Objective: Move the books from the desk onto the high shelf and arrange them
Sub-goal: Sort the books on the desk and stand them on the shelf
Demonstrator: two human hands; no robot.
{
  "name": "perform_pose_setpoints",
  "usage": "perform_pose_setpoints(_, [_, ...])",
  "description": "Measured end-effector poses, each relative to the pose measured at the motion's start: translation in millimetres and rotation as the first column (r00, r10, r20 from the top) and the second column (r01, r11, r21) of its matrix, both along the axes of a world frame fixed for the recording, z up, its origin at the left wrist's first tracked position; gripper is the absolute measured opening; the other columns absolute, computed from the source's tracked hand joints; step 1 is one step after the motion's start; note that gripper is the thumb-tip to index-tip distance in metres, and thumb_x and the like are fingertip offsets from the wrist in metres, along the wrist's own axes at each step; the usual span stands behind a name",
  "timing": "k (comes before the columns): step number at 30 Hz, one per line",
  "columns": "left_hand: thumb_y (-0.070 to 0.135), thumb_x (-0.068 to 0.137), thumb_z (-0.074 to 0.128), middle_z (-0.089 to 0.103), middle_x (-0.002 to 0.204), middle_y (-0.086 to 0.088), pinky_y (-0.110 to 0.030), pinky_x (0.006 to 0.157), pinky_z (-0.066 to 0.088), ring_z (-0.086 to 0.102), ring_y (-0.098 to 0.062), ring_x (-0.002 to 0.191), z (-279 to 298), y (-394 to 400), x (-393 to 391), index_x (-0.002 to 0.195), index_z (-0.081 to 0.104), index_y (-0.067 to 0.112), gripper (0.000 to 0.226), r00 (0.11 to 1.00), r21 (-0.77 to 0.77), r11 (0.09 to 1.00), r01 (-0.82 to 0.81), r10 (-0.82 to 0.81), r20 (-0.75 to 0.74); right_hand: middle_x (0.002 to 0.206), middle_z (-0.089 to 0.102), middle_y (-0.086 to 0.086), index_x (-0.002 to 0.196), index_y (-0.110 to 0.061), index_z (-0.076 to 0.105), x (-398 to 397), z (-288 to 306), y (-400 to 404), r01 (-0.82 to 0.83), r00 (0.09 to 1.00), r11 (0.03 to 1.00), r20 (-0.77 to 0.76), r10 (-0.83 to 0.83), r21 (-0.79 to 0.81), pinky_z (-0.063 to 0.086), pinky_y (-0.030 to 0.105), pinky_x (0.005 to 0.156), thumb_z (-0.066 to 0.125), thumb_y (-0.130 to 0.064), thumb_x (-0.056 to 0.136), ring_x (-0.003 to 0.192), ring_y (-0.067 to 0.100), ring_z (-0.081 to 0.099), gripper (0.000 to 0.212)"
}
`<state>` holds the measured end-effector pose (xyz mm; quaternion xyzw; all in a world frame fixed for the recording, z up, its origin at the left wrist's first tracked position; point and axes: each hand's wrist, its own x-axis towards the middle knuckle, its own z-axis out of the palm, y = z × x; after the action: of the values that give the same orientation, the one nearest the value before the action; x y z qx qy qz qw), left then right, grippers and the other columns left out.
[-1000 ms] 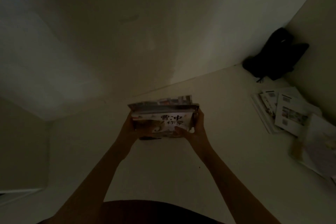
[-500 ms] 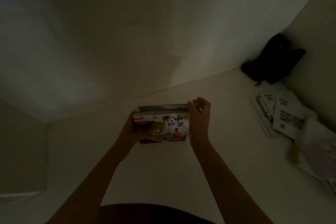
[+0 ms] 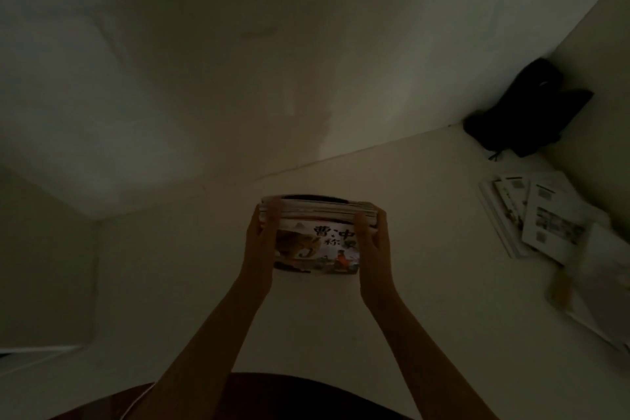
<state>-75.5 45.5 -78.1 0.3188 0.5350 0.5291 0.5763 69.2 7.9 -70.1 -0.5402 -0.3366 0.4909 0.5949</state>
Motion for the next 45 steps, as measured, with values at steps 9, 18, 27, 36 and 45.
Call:
perform_pose_setpoints(9, [0.041, 0.094, 0.047, 0.061, 0.094, -0.005, -0.017, 0.070, 0.051, 0.059, -0.024, 0.099, -2.9, -1.2, -7.7, 0.095, 0.059, 0.018, 0.027, 0.995, 0.018, 0.997, 0.073, -0.072, -0.070, 0.080, 0.062, -0.001, 0.085, -0.019, 0.056, -4.7, -0.2, 2.4, 0.119, 0.993, 0.990, 0.013, -0.118, -0.082, 0.052, 0.019, 0.061, 0.049, -0.023, 0.096, 0.069, 0.002, 0.064, 0.013])
perform_pose_setpoints(18, [-0.005, 0.075, 0.070, 0.070, 0.067, 0.015, -0.019, 0.054, 0.054, 0.065, 0.002, 0.061, 6.1, -19.7, -24.0, 0.086, 0.065, 0.024, 0.032, 0.929, 0.096, 0.968, 0.231, -0.190, -0.318, 0.113, 0.057, 0.002, 0.114, -0.022, 0.040, 14.6, 1.0, -12.4, -0.267, 0.958, 0.946, 0.059, 0.282, -0.182, 0.057, 0.025, 0.072, 0.063, -0.016, 0.086, 0.095, 0.012, 0.062, 0.037])
perform_pose_setpoints(27, [0.005, 0.083, 0.066, 0.062, 0.092, -0.001, -0.008, 0.056, 0.050, 0.059, -0.008, 0.076, 67.9, -81.0, -11.5, 0.109, 0.057, 0.004, 0.028, 0.936, 0.092, 0.995, 0.027, 0.008, -0.352, 0.119, 0.063, 0.011, 0.122, -0.015, 0.049, 21.5, 27.7, -68.8, -0.307, 0.951, 0.924, -0.049, 0.304, -0.229, 0.058, 0.037, 0.072, 0.064, -0.005, 0.086, 0.098, 0.024, 0.066, 0.040])
perform_pose_setpoints(36, [0.026, 0.072, 0.074, 0.067, 0.095, 0.004, -0.015, 0.068, 0.051, 0.066, -0.002, 0.083, 251.1, -188.9, -26.7, 0.105, 0.055, 0.014, 0.040, 0.913, 0.415, 0.888, 0.196, -0.011, -0.408, 0.094, 0.073, 0.002, 0.102, -0.016, 0.060, 34.7, 216.3, -114.1, -0.331, 0.924, 0.899, -0.092, 0.370, 0.285, 0.058, 0.035, 0.065, 0.062, 0.006, 0.079, 0.084, 0.022, 0.071, 0.031])
perform_pose_setpoints(45, [0.025, 0.086, 0.061, 0.064, 0.105, -0.003, -0.035, 0.070, 0.059, 0.068, -0.017, 0.092, 424.8, -252.3, -30.6, 0.111, 0.050, 0.020, 0.028, 0.820, 0.863, 0.504, -0.001, 0.494, -0.288, 0.097, 0.074, 0.002, 0.105, -0.015, 0.062, -4.6, 422.2, -138.3, -0.442, 0.826, 0.656, -0.007, 0.563, 0.611, 0.060, 0.036, 0.068, 0.064, -0.006, 0.074, 0.087, 0.022, 0.071, 0.032])
